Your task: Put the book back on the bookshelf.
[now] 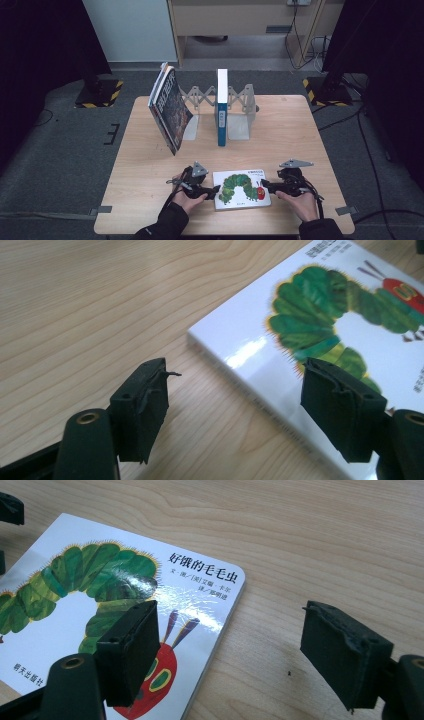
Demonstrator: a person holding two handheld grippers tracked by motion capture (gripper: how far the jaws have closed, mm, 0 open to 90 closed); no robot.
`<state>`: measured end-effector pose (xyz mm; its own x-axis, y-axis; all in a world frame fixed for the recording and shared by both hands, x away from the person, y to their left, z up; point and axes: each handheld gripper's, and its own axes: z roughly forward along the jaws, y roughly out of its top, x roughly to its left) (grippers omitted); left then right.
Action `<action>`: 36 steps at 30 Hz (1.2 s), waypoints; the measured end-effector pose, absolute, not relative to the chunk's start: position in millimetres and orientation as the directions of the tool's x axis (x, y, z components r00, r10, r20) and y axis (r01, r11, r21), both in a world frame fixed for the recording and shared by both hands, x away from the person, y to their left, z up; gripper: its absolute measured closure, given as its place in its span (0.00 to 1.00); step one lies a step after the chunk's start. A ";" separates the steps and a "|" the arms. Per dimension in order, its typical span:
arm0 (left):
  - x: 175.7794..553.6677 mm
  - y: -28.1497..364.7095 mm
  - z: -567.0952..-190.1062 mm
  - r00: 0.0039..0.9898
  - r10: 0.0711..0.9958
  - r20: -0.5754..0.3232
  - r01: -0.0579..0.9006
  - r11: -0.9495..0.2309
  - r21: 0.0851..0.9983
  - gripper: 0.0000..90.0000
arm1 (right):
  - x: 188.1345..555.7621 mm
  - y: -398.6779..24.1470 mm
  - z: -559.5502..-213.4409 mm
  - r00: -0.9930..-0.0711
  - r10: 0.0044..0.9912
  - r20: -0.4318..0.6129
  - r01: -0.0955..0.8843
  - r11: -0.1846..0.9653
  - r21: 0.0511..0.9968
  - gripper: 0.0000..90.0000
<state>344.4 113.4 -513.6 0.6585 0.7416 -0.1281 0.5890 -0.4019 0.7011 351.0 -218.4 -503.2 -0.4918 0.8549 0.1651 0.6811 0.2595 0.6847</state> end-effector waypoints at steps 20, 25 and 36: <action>342.6 123.4 -528.4 0.681 0.731 -0.044 0.549 -0.470 0.691 0.25 | 352.8 -203.1 -515.5 -0.539 0.806 0.247 0.710 0.276 0.648 0.44; 343.5 125.9 -533.4 0.677 0.736 -0.028 0.528 -0.459 0.714 0.18 | 353.5 -202.4 -517.4 -0.536 0.804 0.255 0.717 0.274 0.641 0.45; 346.1 125.8 -536.6 0.650 0.760 -0.018 0.549 -0.453 0.702 0.00 | 353.1 -203.8 -518.5 -0.528 0.805 0.271 0.727 0.265 0.633 0.45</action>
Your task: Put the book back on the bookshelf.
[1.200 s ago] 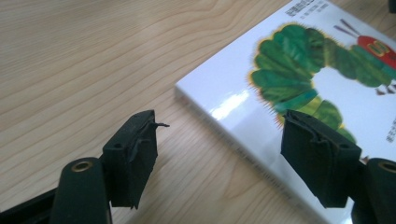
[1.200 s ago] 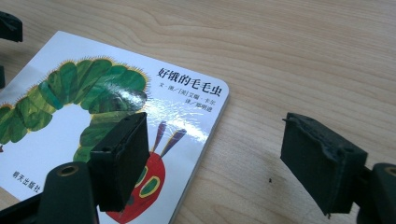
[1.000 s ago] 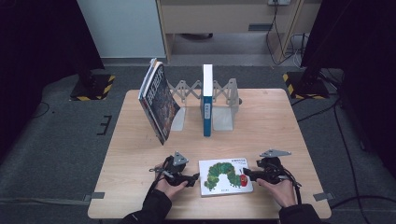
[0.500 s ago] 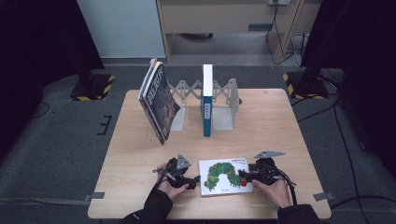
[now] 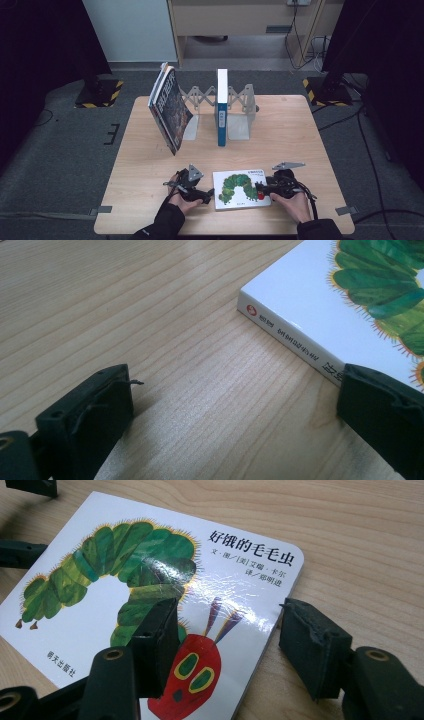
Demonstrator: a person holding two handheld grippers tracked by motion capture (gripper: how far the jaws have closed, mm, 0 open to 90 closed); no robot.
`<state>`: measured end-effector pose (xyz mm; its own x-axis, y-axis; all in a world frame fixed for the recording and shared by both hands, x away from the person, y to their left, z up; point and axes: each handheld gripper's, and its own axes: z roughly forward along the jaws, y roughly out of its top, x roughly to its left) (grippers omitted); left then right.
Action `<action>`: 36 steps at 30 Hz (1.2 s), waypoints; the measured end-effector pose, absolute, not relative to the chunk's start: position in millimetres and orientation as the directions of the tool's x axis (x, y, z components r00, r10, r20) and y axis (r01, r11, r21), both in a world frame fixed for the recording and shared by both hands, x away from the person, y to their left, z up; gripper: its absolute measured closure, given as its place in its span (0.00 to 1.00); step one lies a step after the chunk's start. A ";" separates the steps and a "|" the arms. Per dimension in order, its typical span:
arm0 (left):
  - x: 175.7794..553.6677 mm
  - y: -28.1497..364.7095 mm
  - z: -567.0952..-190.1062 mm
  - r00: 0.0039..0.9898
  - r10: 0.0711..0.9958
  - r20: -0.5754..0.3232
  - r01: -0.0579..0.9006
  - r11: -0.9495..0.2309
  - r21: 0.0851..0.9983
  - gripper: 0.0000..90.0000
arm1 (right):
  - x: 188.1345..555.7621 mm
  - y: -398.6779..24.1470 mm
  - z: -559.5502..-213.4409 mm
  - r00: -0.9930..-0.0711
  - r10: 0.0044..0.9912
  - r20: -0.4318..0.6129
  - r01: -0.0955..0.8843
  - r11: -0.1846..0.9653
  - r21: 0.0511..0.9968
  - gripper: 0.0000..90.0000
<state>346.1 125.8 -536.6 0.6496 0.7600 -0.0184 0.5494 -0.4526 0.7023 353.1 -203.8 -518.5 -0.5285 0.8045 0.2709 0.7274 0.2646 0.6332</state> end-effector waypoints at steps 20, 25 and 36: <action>335.9 113.7 -530.7 0.633 0.771 -0.063 0.566 -0.406 0.717 0.27 | 358.2 -206.4 -516.9 -0.515 0.814 0.267 0.718 0.240 0.653 0.44; 336.7 113.2 -530.5 0.637 0.769 -0.060 0.565 -0.412 0.715 0.27 | 360.2 -210.0 -513.8 -0.513 0.808 0.291 0.712 0.211 0.670 0.44; 337.7 112.8 -530.9 0.641 0.765 -0.057 0.562 -0.418 0.714 0.25 | 358.3 -216.4 -498.2 -0.538 0.769 0.347 0.637 0.100 0.764 0.43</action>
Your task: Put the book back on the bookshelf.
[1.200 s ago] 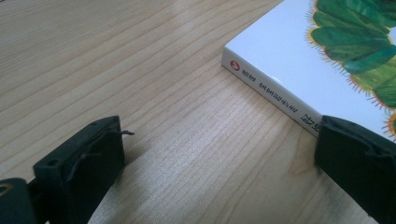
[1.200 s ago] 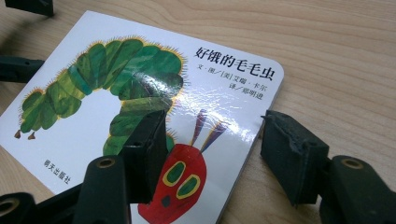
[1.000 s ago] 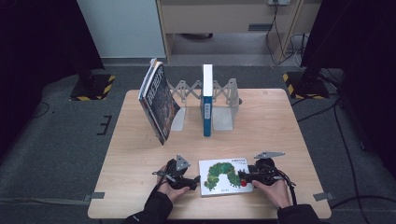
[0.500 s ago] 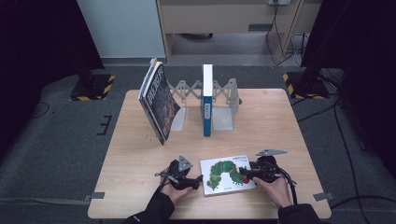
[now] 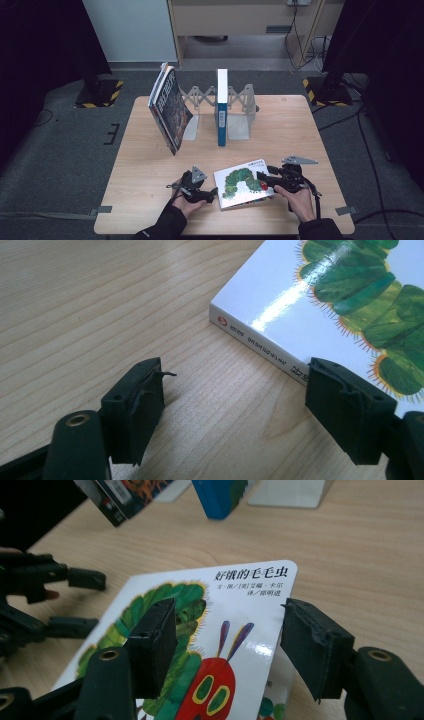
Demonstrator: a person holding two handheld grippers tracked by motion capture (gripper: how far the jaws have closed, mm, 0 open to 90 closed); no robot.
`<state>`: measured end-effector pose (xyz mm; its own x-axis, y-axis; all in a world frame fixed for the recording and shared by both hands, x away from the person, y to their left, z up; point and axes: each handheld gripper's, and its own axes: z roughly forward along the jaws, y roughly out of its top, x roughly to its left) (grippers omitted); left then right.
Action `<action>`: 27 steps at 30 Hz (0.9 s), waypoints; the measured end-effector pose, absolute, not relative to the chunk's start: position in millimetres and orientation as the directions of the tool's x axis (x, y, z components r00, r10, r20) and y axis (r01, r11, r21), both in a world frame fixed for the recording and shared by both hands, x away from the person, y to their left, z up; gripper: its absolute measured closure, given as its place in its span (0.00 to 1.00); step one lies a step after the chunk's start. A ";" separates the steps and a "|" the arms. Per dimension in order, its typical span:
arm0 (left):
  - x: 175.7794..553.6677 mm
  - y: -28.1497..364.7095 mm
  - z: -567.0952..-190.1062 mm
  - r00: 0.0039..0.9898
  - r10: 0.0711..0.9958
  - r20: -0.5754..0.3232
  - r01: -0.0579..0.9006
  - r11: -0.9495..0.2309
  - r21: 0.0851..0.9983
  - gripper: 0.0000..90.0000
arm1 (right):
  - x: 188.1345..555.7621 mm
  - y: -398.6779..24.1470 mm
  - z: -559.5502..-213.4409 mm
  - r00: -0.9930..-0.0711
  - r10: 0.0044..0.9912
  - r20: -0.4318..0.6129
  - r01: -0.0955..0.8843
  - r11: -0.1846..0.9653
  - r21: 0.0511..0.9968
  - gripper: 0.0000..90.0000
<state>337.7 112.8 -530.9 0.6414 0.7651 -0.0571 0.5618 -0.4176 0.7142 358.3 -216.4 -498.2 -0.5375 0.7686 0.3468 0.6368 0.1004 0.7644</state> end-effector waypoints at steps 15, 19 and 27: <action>338.6 113.2 -531.3 0.645 0.762 -0.057 0.559 -0.420 0.715 0.23 | 355.2 -215.4 -493.2 -0.555 0.746 0.368 0.609 0.063 0.791 0.38; 338.5 113.3 -531.5 0.646 0.762 -0.057 0.558 -0.420 0.716 0.23 | 352.9 -215.9 -491.9 -0.558 0.739 0.376 0.613 0.062 0.788 0.39; 339.3 113.6 -531.5 0.649 0.758 -0.059 0.557 -0.421 0.715 0.22 | 351.0 -209.0 -494.0 -0.596 0.689 0.412 0.650 0.113 0.752 0.45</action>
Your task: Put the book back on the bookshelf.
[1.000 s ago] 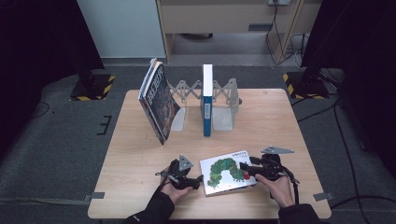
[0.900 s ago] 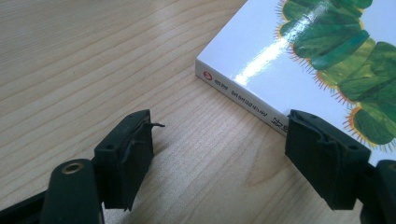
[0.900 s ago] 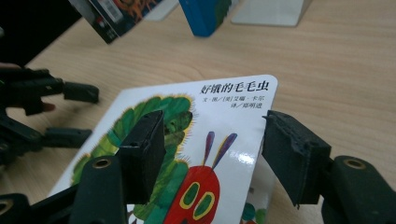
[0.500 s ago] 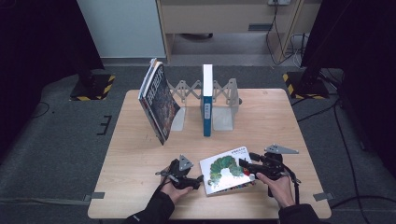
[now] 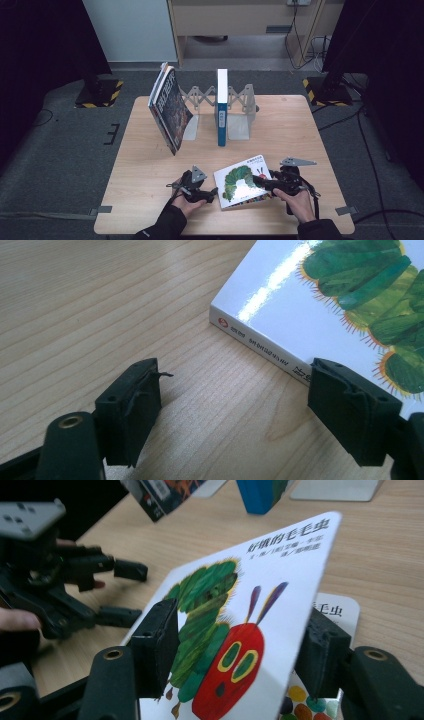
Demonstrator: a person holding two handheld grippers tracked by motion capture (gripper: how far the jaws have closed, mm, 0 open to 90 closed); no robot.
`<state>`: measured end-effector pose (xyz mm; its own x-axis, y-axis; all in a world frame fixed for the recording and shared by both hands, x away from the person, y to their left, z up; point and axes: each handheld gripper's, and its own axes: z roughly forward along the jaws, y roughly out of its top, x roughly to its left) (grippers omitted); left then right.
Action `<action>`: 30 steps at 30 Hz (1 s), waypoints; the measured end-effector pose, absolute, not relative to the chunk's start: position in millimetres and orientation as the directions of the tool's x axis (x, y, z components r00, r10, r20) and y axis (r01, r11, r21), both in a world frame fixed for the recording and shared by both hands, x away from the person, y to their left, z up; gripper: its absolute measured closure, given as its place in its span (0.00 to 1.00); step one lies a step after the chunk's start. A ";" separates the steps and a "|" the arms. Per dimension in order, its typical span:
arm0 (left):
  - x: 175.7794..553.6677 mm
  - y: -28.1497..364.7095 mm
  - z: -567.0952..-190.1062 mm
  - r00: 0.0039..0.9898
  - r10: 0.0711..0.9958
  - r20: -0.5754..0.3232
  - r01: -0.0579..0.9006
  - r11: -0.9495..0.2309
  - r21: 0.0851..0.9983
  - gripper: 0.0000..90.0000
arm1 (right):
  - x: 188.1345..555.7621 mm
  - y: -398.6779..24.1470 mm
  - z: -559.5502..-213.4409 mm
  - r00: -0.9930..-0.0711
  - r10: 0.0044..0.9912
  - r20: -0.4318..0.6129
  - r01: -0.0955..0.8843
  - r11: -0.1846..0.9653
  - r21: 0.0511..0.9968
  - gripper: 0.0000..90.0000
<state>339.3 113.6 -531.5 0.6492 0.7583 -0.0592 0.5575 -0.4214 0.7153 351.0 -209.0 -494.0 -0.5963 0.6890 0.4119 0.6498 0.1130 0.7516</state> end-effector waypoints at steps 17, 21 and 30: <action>342.1 111.3 -525.9 0.660 0.730 -0.176 0.585 -0.353 0.730 0.20 | 361.3 -200.3 -504.0 -0.590 0.685 0.428 0.694 0.159 0.702 0.57; 341.7 106.1 -527.3 0.672 0.718 -0.182 0.573 -0.349 0.742 0.21 | 362.8 -200.7 -504.9 -0.585 0.681 0.440 0.706 0.160 0.690 0.59; 343.0 102.7 -527.9 0.676 0.699 -0.232 0.588 -0.323 0.742 0.20 | 364.1 -202.2 -502.5 -0.586 0.655 0.477 0.719 0.149 0.679 0.68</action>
